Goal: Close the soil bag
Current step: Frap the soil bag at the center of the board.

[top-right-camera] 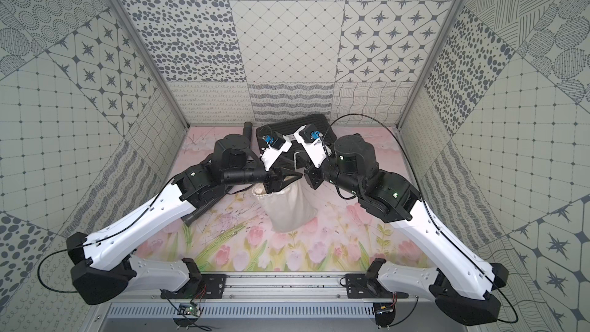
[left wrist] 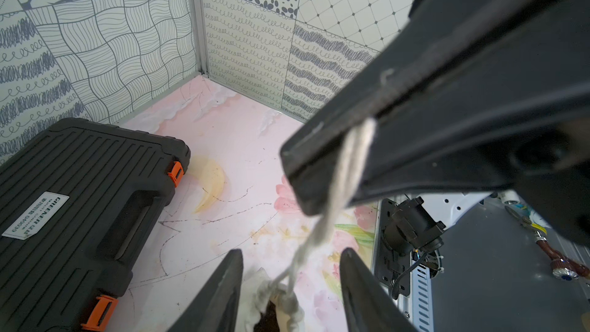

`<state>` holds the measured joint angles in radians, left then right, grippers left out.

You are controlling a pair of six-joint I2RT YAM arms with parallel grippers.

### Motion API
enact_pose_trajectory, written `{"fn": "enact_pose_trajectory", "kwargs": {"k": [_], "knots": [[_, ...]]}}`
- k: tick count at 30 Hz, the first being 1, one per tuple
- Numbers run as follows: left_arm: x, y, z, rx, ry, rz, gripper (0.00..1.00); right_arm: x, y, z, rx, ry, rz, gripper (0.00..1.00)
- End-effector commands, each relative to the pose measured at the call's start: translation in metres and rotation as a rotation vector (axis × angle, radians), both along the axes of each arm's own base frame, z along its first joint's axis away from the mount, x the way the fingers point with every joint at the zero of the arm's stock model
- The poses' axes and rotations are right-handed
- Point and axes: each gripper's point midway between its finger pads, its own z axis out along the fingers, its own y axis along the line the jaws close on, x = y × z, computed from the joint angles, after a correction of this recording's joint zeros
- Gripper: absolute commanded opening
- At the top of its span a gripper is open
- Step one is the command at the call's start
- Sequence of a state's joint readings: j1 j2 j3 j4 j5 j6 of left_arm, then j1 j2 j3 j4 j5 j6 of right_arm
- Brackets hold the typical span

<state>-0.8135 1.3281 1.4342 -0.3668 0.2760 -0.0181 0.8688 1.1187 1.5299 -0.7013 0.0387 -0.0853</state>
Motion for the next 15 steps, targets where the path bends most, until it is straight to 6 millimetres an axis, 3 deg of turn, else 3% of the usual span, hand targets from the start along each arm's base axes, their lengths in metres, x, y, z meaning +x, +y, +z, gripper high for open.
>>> {"fn": "enact_pose_trajectory", "kwargs": {"k": [1, 15], "knots": [[-0.003, -0.010, 0.018, -0.052, -0.047, -0.044, 0.51, -0.008, -0.010, 0.059, 0.159, -0.122, -0.009, 0.00], [0.002, -0.015, 0.001, -0.013, -0.026, -0.031, 0.47, -0.009, -0.016, 0.064, 0.164, -0.140, -0.023, 0.00]]}}
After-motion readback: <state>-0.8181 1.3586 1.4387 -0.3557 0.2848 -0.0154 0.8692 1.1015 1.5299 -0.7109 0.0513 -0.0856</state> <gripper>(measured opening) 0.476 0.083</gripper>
